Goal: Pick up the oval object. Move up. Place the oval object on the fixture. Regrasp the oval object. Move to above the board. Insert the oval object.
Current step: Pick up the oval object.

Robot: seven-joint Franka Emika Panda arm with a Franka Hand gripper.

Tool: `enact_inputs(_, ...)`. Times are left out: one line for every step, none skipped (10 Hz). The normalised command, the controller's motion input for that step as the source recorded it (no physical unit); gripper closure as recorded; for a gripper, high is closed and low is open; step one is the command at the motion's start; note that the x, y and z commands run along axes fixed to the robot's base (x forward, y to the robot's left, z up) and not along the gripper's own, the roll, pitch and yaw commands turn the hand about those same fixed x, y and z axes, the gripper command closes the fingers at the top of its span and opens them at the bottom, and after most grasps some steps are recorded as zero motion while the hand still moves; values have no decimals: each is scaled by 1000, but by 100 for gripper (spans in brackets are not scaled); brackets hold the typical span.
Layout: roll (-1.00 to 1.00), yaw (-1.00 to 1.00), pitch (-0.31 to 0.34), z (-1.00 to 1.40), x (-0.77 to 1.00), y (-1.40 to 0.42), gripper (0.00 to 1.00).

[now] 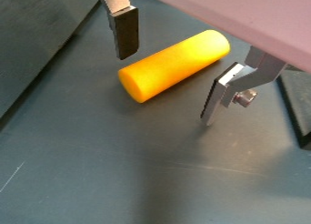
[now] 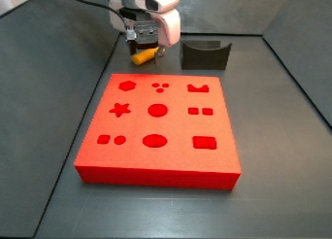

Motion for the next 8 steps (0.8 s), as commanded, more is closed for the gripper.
enact_inputs(-47,0,-56,-49,-89,0,0)
enact_inputs(-66,43,-81,-77,-117,0,0)
enact_inputs(-66,174,-109,-151,-151,17,0)
enact_inputs(-41,214,-101,-140,-134,0,0)
enact_inputs(-14,89,-60,-86,-37,0,0)
enact_inputs(-36,114,-76,-83,-74,0,0)
enact_inputs(-17,97,-39,-63,0,0,0)
enact_inputs(0,0,0,0,0,0,100)
